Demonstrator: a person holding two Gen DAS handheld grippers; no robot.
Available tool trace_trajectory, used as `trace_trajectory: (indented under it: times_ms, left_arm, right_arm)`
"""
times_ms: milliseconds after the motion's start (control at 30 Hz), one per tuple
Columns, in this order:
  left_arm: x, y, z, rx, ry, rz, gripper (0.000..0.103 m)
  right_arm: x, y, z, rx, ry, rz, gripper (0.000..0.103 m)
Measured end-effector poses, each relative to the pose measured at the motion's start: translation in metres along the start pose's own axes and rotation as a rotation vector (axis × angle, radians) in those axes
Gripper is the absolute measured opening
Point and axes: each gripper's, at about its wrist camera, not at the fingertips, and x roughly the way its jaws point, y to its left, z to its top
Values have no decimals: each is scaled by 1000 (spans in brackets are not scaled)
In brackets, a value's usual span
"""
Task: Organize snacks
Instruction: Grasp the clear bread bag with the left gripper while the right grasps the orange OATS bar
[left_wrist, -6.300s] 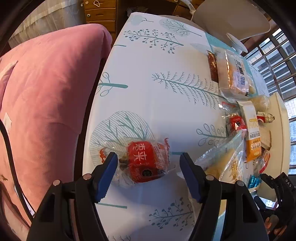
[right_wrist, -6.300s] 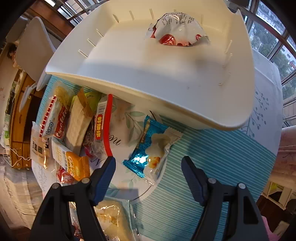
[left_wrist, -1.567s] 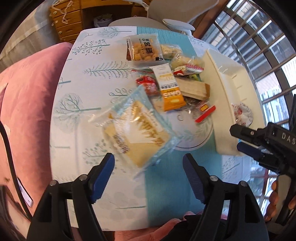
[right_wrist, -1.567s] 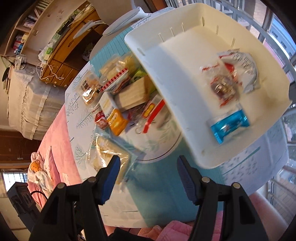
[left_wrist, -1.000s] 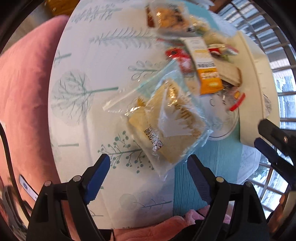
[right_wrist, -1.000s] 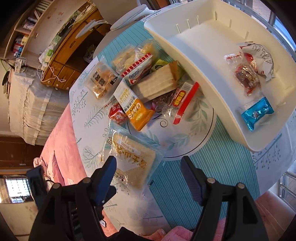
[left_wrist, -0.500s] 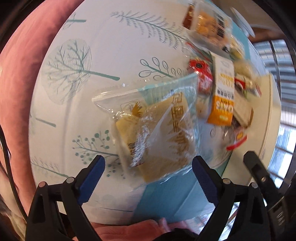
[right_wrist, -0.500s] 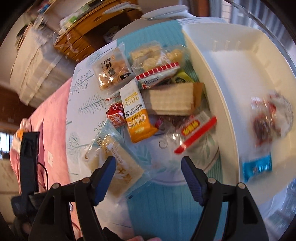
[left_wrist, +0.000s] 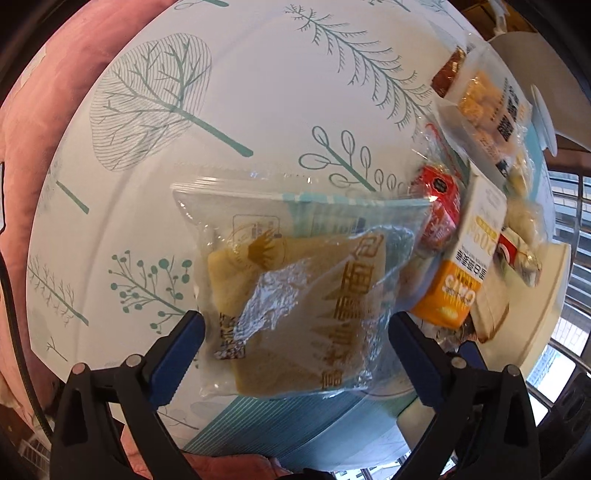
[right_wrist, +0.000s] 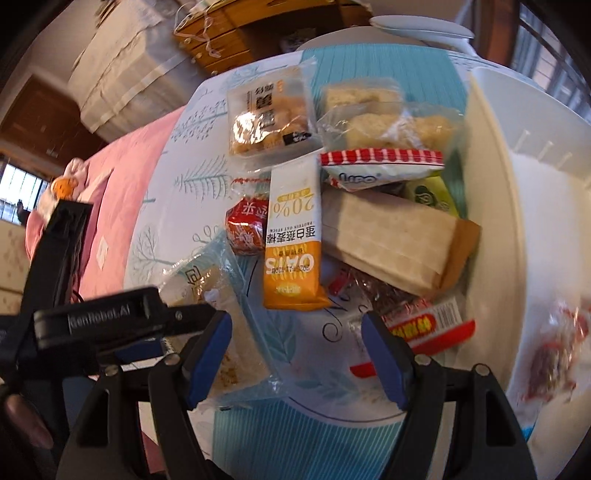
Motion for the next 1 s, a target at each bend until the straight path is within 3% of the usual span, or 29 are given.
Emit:
trace_trajectory:
  times_ms: [333,733,1000]
  left_arm:
    - [15,-10,8,-41,9,68,103]
    - [42,-32,25,-39,14,121,103]
    - [48,-36,19,-27,-22,129,103]
  right_arm:
    - [19,7,6,-91,11,1,73]
    - [28,1,15,-89,6,16,66]
    - [26,-8,16,-87,-10,9,54]
